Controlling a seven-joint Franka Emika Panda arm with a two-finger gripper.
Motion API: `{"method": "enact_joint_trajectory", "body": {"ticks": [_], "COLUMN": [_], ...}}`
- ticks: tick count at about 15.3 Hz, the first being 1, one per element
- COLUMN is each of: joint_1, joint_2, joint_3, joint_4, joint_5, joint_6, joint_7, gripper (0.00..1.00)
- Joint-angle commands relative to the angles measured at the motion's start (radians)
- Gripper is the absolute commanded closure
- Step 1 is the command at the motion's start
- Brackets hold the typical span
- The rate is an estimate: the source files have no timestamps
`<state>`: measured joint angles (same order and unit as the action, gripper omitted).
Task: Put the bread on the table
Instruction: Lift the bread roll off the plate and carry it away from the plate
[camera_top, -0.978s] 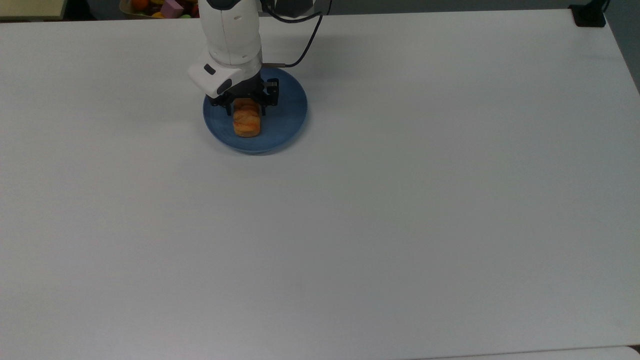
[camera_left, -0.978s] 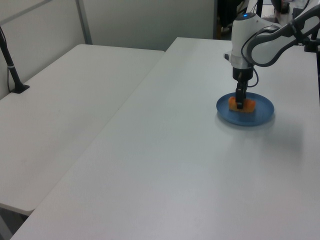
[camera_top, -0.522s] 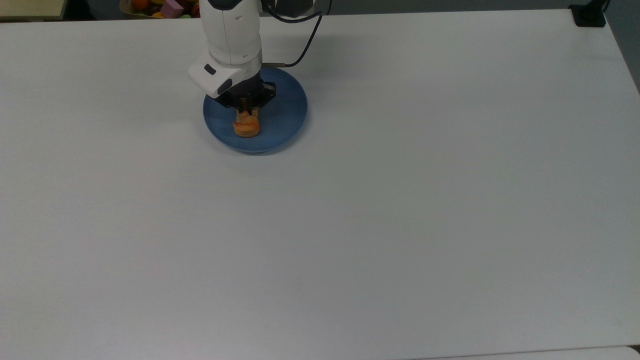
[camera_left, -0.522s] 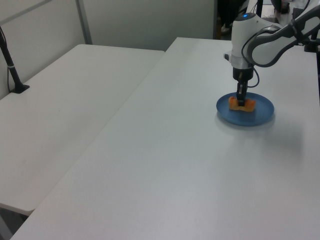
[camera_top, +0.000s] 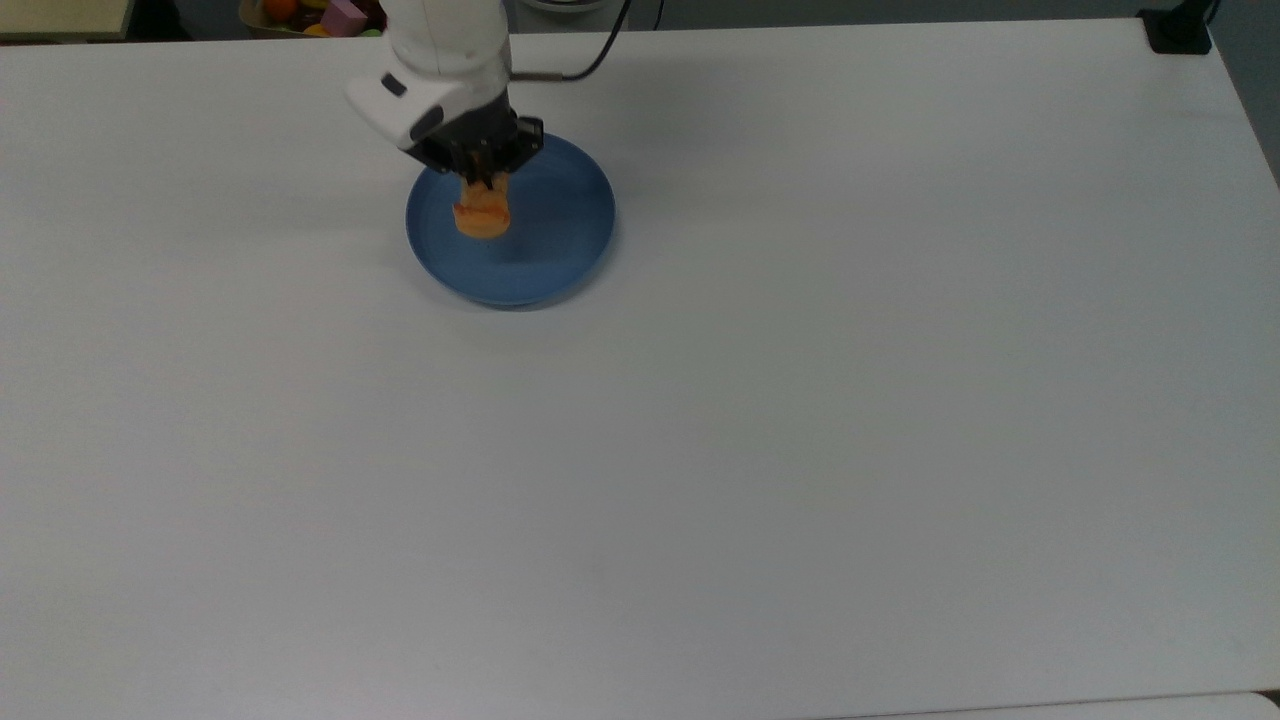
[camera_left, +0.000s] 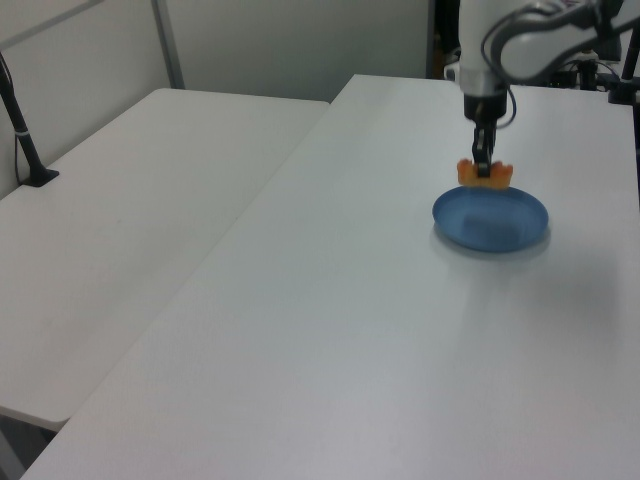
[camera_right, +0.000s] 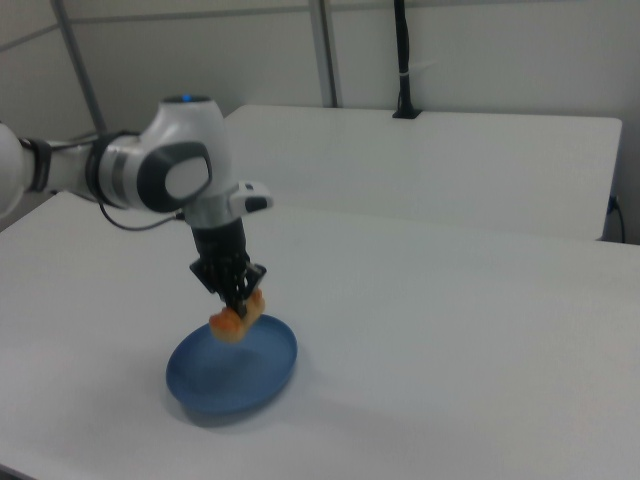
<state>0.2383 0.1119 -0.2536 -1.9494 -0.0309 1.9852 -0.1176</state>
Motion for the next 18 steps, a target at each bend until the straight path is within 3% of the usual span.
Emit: {"method": "enact_joint_trajectory", "body": {"ticks": [1, 6, 9, 11, 14, 18], "joint_1": [-0.007, -0.031, -0.031, -0.031, -0.045, -0.114], "joint_2": [-0.037, -0.060, -0.060, -0.055, -0.040, 0.035], "joint_3": [0.002, -0.051, -0.142, -0.244, -0.354, -0.429], "joint_4": [0.114, 0.245, 0.285, 0.303, 0.303, 0.300], "joint_5": [0.006, 0.011, 0.011, 0.011, 0.025, 0.071], "joint_6": [-0.153, -0.264, -0.282, -0.272, -0.234, -0.125], "joint_7": [-0.005, -0.048, -0.138, -0.242, -0.373, -0.505], "gripper": [1.00, 1.00, 1.00, 1.00, 1.00, 1.00]}}
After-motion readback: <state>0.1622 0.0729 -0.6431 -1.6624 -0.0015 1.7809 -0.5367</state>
